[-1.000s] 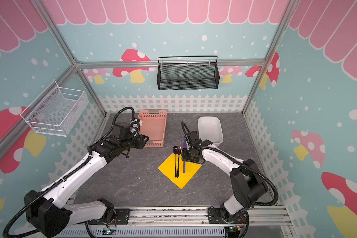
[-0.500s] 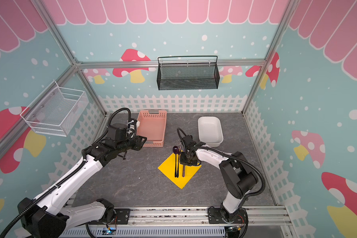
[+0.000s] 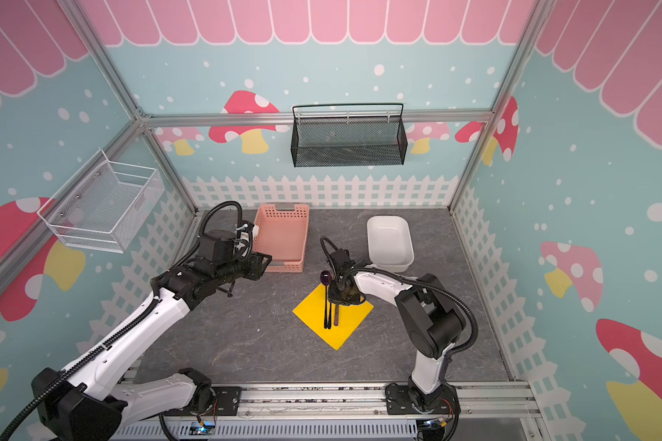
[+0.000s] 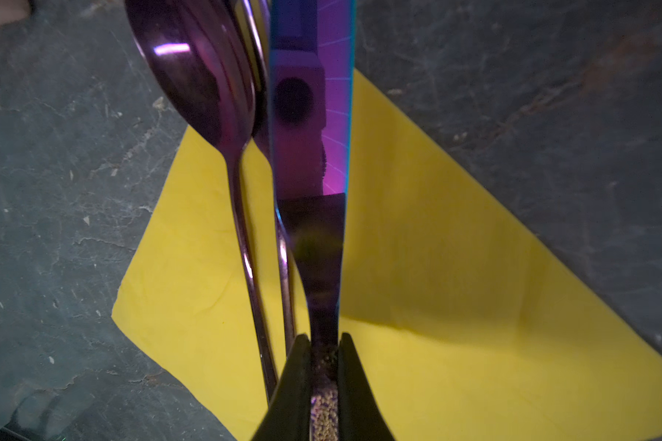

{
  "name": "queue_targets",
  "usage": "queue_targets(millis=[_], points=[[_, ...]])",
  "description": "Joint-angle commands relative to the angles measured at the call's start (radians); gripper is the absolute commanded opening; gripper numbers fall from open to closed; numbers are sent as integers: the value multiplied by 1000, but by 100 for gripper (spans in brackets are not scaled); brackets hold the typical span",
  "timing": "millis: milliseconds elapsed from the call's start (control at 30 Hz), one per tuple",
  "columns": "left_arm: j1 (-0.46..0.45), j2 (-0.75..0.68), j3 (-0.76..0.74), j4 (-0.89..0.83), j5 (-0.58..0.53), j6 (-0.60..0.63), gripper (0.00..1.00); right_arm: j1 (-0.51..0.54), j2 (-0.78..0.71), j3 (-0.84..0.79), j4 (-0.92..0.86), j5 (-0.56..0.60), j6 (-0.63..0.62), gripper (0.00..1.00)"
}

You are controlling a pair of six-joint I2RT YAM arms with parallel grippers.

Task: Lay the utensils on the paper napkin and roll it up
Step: 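Lower the purple knife upright beside the fork with the right gripper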

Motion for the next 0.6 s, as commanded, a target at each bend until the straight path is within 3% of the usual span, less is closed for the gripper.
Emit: queue_targets(millis=[0, 567], points=[[0, -22, -11, -9, 10, 4, 41, 11, 23, 28, -22, 31, 26, 2], [-3, -25, -14, -9, 6, 6, 41, 16, 73, 56, -31, 49, 31, 2]])
